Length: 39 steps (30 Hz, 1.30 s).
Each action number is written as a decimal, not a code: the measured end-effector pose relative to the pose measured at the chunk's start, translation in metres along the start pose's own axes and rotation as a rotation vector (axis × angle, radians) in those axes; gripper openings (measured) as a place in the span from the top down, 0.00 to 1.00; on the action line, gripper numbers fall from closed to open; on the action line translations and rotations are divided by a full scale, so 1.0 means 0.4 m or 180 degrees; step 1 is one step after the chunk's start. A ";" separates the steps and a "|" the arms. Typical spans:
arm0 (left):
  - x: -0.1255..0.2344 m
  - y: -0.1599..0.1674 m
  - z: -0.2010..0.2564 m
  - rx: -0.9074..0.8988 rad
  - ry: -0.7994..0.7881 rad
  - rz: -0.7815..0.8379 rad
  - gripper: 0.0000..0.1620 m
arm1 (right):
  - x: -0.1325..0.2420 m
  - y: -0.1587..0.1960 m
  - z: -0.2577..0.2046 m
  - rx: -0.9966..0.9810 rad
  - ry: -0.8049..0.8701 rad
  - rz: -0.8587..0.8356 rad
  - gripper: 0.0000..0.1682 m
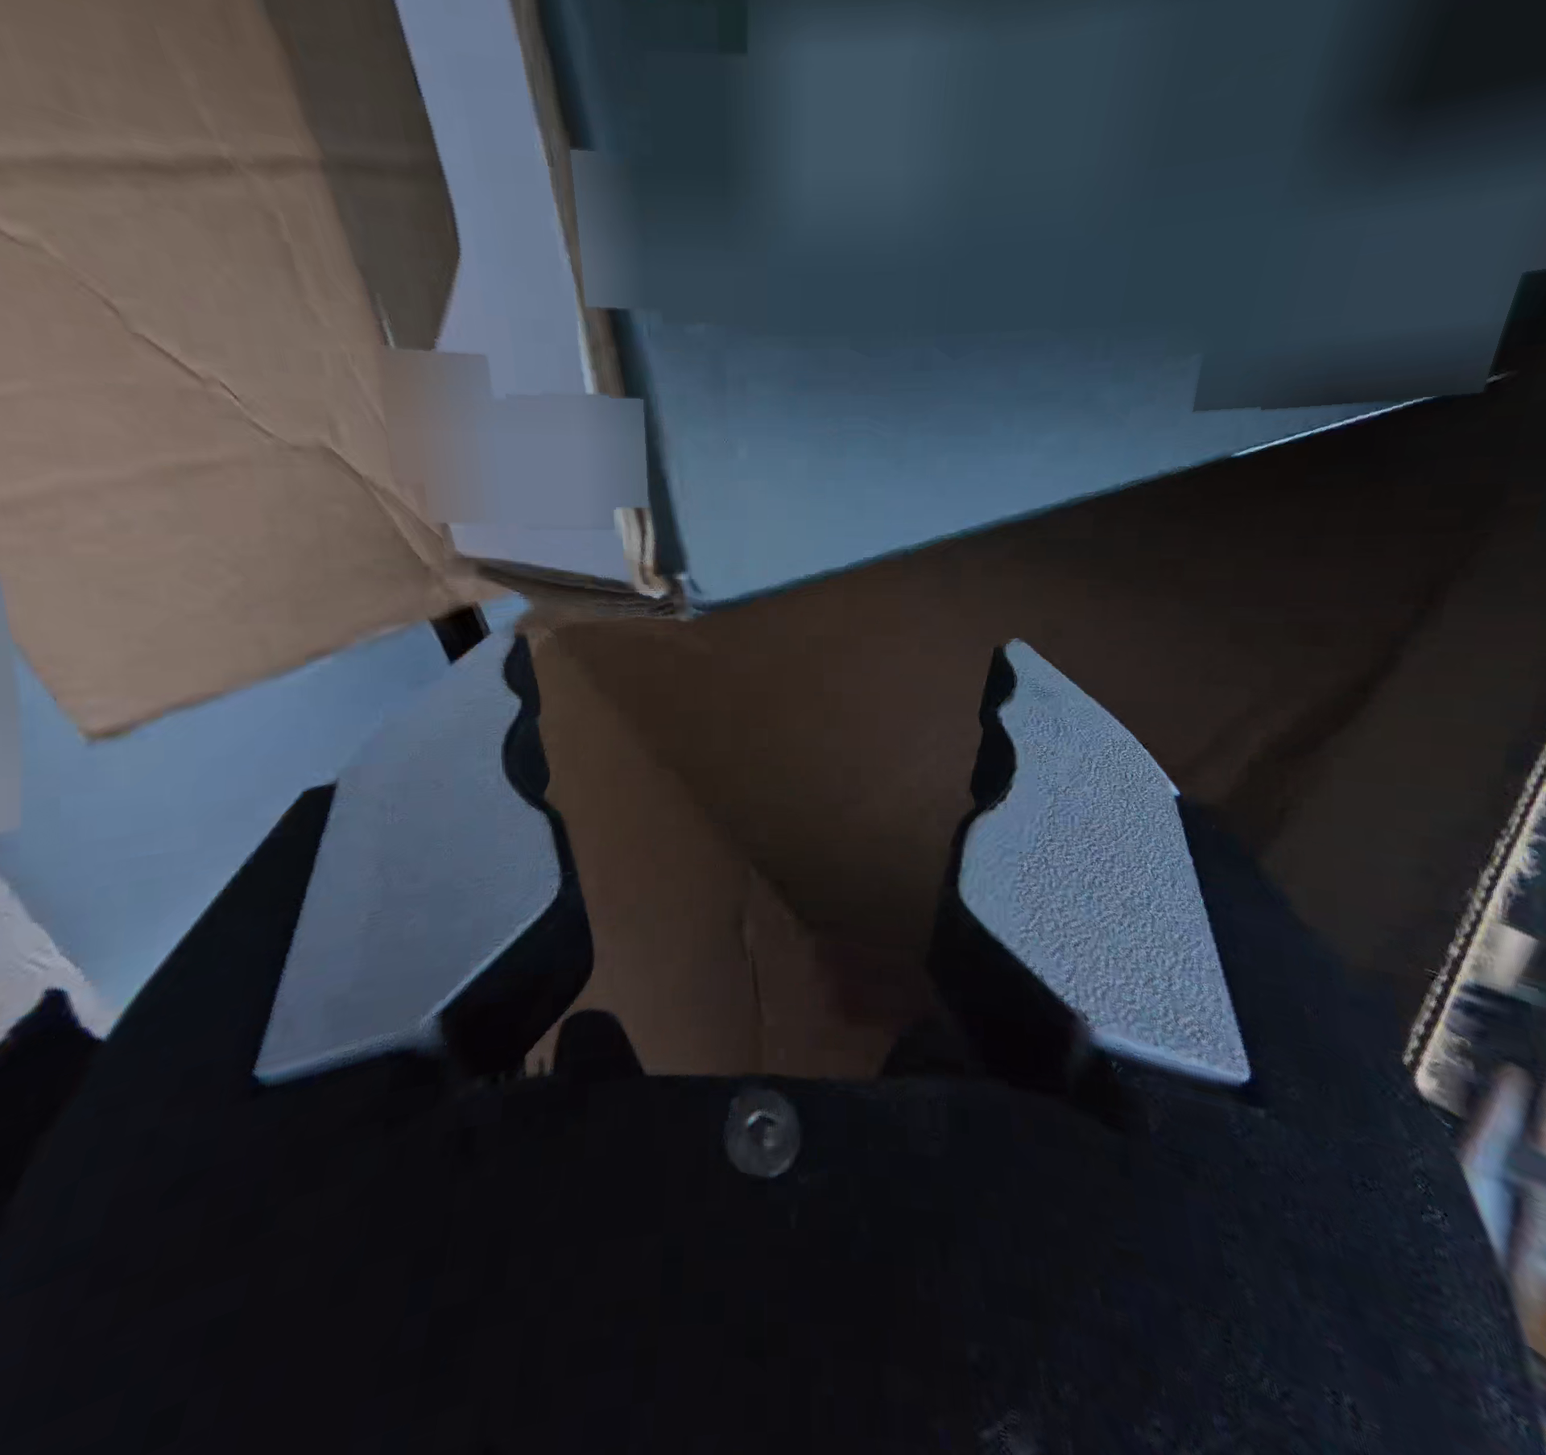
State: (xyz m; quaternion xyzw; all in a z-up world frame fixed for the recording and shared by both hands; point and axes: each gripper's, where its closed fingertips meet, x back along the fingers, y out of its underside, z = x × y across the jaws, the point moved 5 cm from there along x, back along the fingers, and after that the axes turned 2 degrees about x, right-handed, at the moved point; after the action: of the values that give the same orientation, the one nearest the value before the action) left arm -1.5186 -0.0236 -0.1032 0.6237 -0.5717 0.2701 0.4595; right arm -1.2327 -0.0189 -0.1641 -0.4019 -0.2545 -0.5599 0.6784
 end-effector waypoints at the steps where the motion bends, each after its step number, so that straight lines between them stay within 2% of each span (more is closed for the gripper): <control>1: 0.007 0.008 -0.003 0.0016 0.0009 0.0041 0.50 | 0.022 -0.012 0.009 -0.0245 -0.0176 0.0287 0.41; 4: 0.024 0.029 0.020 0.0291 0.0437 0.0171 0.56 | 0.116 -0.069 0.045 -0.1234 -0.1034 0.1307 0.40; 6: 0.039 0.021 0.067 0.0699 0.0985 0.0334 0.55 | 0.146 -0.096 0.088 -0.1855 -0.1336 0.1587 0.41; 7: 0.043 0.016 0.076 0.0820 0.1032 0.0406 0.51 | 0.138 -0.100 0.100 -0.1960 -0.1342 0.1496 0.39; 8: 0.045 0.015 0.080 0.0878 0.1000 0.0491 0.53 | 0.122 -0.105 0.105 -0.1966 -0.1333 0.1342 0.38; 11: 0.050 0.013 0.098 0.1379 0.0942 0.0662 0.53 | 0.068 -0.122 0.107 -0.1648 -0.1100 0.0831 0.36; 12: 0.056 0.014 0.112 0.1567 0.0913 0.0719 0.53 | 0.056 -0.128 0.094 -0.1496 -0.1093 0.0688 0.32; 15: 0.058 0.025 0.129 0.2126 0.0140 0.1072 0.52 | 0.039 -0.124 0.066 -0.0979 -0.0748 0.0550 0.30; 18: 0.034 -0.035 0.167 0.2869 -0.0465 0.1609 0.53 | 0.026 -0.109 0.055 -0.0928 -0.0336 0.0585 0.32; 19: 0.022 -0.053 0.169 0.3017 -0.0881 0.1744 0.52 | 0.026 -0.105 0.046 -0.0948 -0.0194 0.0587 0.32; 22: -0.026 -0.065 0.176 0.3085 -0.2221 0.1436 0.54 | 0.032 -0.113 0.004 -0.0965 0.0152 0.0719 0.34; 23: -0.040 -0.063 0.188 0.3154 -0.2479 0.1270 0.53 | 0.031 -0.119 -0.013 -0.1069 0.0215 0.0798 0.30; 24: -0.053 -0.067 0.205 0.3342 -0.2555 0.1197 0.50 | 0.024 -0.114 -0.027 -0.1074 0.0303 0.0763 0.31; 27: -0.088 -0.109 0.262 0.4400 -0.2177 0.1447 0.51 | -0.012 -0.083 -0.069 -0.1360 0.0191 0.0489 0.36; 32: -0.205 -0.180 0.255 0.4800 -0.1844 0.1517 0.48 | -0.063 -0.073 -0.088 -0.1781 0.0251 0.0877 0.42; 33: -0.220 -0.182 0.254 0.4839 -0.1948 0.1513 0.48 | -0.080 -0.065 -0.087 -0.1849 0.0211 0.0856 0.42; 34: -0.225 -0.190 0.260 0.4842 -0.2040 0.1663 0.52 | -0.096 -0.060 -0.092 -0.1887 0.0169 0.0840 0.42; 35: -0.235 -0.195 0.269 0.4992 -0.2041 0.1829 0.52 | -0.111 -0.059 -0.105 -0.1884 0.0131 0.0873 0.39; 36: -0.260 -0.203 0.284 0.5138 -0.1898 0.1859 0.47 | -0.123 -0.063 -0.117 -0.1866 0.0161 0.0936 0.35; 39: -0.344 -0.207 0.334 0.5310 -0.1783 0.1691 0.45 | -0.159 -0.062 -0.137 -0.1671 0.0434 0.0862 0.29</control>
State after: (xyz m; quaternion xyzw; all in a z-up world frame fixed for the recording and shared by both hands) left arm -1.4916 -0.0839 -0.3017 0.6439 -0.4065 0.5308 -0.3720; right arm -1.2777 -0.0305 -0.2383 -0.5553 0.0009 -0.5366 0.6354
